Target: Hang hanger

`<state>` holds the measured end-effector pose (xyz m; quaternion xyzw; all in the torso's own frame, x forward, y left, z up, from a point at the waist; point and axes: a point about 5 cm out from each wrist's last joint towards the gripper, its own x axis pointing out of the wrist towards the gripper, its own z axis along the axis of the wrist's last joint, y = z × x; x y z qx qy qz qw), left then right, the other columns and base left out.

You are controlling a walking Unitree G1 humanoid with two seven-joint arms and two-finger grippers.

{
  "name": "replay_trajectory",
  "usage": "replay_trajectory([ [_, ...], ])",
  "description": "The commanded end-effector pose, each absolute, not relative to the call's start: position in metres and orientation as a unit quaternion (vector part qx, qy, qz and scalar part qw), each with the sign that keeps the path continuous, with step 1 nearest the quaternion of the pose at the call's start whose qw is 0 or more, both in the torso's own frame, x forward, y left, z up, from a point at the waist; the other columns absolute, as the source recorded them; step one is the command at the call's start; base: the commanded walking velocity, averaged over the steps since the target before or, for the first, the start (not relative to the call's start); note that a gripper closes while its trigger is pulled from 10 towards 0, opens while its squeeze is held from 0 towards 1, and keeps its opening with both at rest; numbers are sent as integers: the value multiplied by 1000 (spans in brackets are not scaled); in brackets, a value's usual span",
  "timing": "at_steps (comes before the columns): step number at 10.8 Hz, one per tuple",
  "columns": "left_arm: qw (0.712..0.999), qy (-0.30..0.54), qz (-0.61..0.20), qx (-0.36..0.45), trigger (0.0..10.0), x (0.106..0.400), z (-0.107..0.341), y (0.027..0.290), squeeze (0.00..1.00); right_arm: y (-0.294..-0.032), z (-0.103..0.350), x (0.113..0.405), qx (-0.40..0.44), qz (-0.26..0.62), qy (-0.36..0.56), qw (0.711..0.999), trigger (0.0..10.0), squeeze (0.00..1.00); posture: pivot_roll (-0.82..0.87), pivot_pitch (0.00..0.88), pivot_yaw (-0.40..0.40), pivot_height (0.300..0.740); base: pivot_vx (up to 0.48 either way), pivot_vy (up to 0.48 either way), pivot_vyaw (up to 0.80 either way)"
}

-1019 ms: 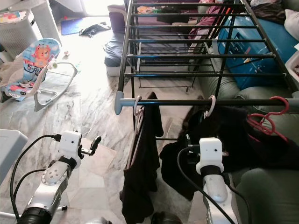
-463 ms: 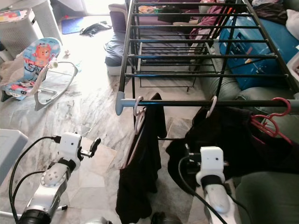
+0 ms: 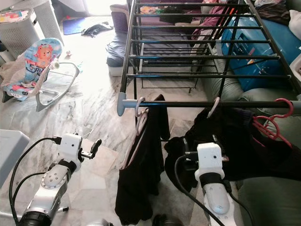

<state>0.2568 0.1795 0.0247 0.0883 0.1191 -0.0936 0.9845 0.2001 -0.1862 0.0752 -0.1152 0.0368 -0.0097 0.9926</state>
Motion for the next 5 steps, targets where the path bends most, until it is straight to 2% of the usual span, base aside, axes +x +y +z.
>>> replay_trajectory([
  [1,984,113,-96,97,10000,258,28,181,0,-184,79,200,-116,-8,28,993,10000,0,-105,0,23,740,-322,0,0],
  [5,984,114,-96,97,10000,258,28,180,0,-183,78,202,-115,-11,30,993,10000,0,-104,0,21,740,-311,0,0],
])
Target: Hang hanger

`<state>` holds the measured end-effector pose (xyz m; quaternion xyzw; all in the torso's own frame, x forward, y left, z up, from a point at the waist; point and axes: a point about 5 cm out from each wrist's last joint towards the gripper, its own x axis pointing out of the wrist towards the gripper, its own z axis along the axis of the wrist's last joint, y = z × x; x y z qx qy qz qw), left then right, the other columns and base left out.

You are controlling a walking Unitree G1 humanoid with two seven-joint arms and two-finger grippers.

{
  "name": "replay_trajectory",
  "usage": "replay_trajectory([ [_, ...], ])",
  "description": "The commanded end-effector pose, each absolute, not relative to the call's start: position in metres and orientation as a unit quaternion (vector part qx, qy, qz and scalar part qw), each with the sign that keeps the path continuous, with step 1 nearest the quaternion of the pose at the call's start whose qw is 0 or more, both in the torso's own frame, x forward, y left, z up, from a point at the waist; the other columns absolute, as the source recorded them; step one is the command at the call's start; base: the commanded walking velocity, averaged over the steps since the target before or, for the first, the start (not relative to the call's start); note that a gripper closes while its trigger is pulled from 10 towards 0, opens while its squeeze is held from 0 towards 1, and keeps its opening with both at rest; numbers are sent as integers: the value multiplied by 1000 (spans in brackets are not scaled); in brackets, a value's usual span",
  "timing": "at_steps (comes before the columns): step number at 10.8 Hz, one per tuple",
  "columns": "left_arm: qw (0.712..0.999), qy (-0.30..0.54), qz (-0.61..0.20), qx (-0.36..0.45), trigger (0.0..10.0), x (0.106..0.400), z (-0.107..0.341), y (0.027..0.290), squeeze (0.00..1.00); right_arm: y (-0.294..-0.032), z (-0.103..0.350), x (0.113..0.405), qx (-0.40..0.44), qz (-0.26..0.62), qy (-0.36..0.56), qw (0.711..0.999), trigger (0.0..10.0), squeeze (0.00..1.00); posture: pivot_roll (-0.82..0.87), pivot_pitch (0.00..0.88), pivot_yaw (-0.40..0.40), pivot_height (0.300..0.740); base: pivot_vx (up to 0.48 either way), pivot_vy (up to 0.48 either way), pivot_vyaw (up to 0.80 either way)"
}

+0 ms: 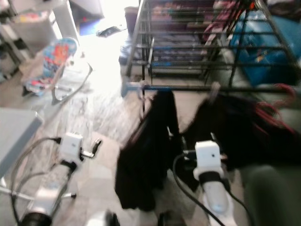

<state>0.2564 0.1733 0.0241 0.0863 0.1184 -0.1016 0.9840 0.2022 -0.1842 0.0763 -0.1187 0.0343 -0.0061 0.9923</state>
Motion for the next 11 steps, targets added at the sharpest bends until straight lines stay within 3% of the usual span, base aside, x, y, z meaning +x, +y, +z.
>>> replay_trajectory([
  [1,984,113,-96,97,10000,259,28,180,0,-183,79,204,-116,-12,29,993,10000,0,-104,0,21,740,-292,0,0],
  [11,984,111,-99,97,10000,262,28,179,0,-182,70,209,-104,-23,46,993,10000,0,-93,0,20,740,-285,0,0],
])
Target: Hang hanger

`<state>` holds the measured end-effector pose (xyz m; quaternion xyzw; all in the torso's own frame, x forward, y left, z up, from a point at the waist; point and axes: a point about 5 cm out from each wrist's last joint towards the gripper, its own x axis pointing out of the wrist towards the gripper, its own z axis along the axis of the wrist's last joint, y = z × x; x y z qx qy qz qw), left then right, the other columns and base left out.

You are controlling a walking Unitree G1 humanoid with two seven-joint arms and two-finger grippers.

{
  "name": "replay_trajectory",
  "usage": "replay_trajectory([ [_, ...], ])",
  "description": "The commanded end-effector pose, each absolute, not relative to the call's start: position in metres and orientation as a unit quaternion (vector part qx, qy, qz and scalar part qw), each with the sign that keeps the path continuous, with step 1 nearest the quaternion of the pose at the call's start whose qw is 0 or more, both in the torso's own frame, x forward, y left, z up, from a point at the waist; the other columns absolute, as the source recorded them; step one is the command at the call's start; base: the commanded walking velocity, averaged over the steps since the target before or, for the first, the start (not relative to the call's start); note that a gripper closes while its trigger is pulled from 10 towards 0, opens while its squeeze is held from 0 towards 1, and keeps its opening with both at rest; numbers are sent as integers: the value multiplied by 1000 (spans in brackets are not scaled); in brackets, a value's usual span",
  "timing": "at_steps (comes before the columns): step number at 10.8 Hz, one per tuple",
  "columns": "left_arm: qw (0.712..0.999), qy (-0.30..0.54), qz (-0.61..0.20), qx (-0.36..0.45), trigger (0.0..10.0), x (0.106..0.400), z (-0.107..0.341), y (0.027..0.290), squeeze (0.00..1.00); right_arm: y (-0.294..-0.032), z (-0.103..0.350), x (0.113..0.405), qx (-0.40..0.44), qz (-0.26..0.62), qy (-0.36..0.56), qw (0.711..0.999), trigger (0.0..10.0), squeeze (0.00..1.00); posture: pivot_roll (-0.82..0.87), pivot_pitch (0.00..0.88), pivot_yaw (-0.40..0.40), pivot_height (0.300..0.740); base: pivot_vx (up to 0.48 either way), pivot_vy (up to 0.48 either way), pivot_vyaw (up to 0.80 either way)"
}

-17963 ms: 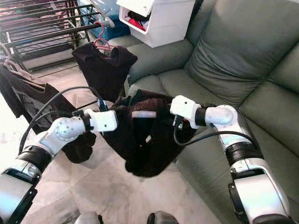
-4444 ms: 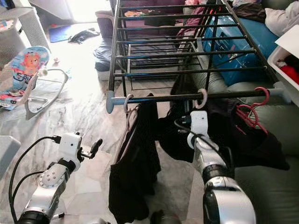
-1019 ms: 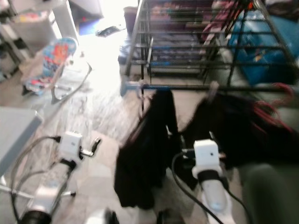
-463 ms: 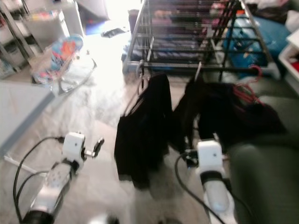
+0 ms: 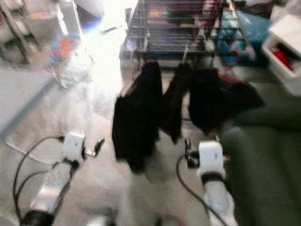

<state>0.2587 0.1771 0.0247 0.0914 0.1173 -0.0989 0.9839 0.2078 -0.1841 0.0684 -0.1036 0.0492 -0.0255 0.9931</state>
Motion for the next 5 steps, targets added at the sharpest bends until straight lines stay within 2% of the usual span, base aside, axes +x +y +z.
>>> replay_trajectory([
  [1,985,108,-98,96,10000,262,29,179,0,-183,67,209,-98,-27,54,993,10000,0,-91,0,16,740,0,0,0],
  [3,986,104,-98,91,10000,262,30,177,0,-185,64,211,-100,-28,57,993,10000,0,-90,0,13,740,0,0,0],
  [5,986,99,-97,87,10000,267,34,176,0,-187,64,215,-107,-27,58,992,10000,0,-97,0,16,740,0,0,-800],
])
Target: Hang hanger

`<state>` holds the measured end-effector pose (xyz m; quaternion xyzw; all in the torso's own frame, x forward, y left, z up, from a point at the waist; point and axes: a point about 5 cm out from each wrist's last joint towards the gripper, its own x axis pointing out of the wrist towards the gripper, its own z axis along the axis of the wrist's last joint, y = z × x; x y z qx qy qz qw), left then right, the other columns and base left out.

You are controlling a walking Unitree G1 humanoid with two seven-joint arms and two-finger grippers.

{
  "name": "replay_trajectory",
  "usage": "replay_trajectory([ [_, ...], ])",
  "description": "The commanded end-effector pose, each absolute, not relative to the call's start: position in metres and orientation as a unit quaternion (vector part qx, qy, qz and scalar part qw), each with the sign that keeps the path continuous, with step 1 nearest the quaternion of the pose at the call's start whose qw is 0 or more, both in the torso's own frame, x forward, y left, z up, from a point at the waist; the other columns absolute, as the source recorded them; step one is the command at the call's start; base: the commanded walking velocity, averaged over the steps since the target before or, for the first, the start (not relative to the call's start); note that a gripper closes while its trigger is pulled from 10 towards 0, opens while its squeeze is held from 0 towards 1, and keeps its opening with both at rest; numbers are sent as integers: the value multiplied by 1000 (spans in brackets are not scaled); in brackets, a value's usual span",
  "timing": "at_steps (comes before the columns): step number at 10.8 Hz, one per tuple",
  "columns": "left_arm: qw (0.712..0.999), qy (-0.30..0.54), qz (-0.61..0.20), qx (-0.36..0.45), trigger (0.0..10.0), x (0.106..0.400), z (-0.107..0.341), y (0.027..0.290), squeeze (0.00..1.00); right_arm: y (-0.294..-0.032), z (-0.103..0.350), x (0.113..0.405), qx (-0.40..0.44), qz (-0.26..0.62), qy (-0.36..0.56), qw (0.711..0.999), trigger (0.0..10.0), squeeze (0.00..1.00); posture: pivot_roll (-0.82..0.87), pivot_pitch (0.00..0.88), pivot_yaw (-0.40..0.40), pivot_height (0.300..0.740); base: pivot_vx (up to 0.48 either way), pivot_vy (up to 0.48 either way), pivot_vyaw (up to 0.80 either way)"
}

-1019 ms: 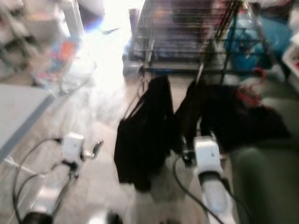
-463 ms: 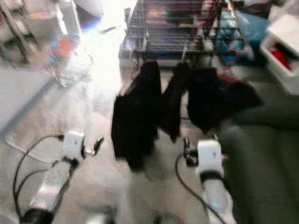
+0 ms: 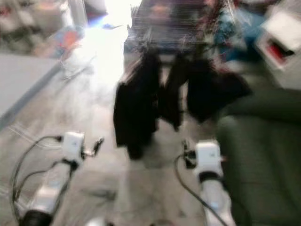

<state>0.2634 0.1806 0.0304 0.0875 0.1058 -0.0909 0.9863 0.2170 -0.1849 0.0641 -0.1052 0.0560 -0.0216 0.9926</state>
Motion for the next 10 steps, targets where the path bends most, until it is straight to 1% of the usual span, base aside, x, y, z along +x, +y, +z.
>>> replay_trajectory([
  [1,987,101,-93,80,10000,268,35,178,0,-191,62,216,-109,-32,61,992,10000,0,-99,0,18,740,0,0,-800],
  [3,987,105,-89,88,10000,264,32,179,0,-188,56,213,-101,-30,71,992,10000,0,-98,0,19,740,0,0,-800],
  [4,988,103,-80,87,10000,264,32,182,0,-187,55,214,-96,-30,74,992,10000,0,-97,0,19,740,0,0,-431],
  [6,989,100,-48,97,10000,261,33,194,0,-184,52,215,-87,-14,81,993,10000,0,-91,0,18,740,0,0,0],
  [8,989,100,-38,101,10000,258,33,199,0,-181,51,215,-88,-2,81,993,10000,0,-85,0,18,740,0,0,0],
  [9,989,100,-38,102,10000,257,32,198,0,-180,50,216,-90,3,82,993,10000,0,-85,0,18,740,0,0,788],
  [10,990,97,-37,96,10000,258,33,196,0,-181,50,217,-87,0,80,993,10000,0,-85,0,10,740,0,0,400],
])
